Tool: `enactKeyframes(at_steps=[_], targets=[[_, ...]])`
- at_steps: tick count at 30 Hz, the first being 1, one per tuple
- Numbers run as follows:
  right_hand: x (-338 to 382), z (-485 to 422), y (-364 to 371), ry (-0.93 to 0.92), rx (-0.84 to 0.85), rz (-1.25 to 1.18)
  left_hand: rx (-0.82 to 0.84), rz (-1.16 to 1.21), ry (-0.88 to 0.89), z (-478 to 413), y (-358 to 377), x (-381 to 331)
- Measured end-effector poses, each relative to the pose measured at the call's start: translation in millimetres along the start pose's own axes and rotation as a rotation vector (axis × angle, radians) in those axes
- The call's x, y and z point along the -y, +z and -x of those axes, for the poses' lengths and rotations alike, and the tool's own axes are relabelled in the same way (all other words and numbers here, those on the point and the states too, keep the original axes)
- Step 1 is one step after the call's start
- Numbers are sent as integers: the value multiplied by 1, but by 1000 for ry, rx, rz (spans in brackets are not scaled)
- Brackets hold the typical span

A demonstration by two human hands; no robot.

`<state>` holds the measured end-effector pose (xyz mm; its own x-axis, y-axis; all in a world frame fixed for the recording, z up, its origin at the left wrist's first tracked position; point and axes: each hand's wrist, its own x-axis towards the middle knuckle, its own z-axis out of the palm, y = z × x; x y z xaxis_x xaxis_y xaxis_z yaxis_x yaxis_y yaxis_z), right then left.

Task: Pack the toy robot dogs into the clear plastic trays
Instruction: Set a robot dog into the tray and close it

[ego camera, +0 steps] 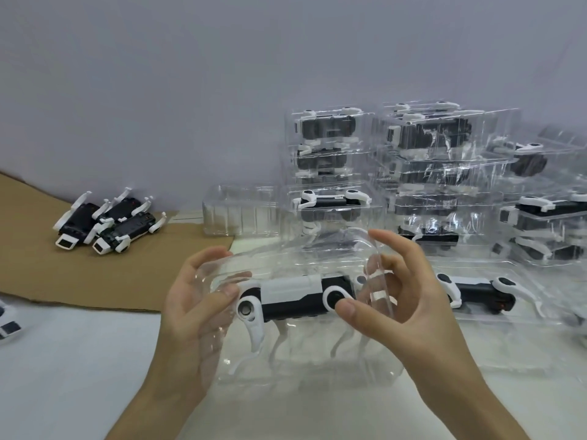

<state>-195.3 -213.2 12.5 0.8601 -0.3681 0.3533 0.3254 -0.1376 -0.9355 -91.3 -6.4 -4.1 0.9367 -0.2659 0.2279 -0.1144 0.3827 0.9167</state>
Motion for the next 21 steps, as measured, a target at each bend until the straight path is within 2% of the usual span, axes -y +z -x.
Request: enactKeyframes(at_steps=[6,10,12,16,21], targets=[[-1,3,0,-84,126,23,22,-61,-114,-1,0,-2],[-1,2,-1,-136,1,-41,66,-211,-201,2,3,2],[-1,-1,-4,-118,-66,-117,152,-218,-237,2,3,4],[-2,-5,-8,-31,-125,-170,270,-308,-188,0,-2,8],[-1,-3,-3,-37,-96,-70,255,-330,-97,-2,-8,8]])
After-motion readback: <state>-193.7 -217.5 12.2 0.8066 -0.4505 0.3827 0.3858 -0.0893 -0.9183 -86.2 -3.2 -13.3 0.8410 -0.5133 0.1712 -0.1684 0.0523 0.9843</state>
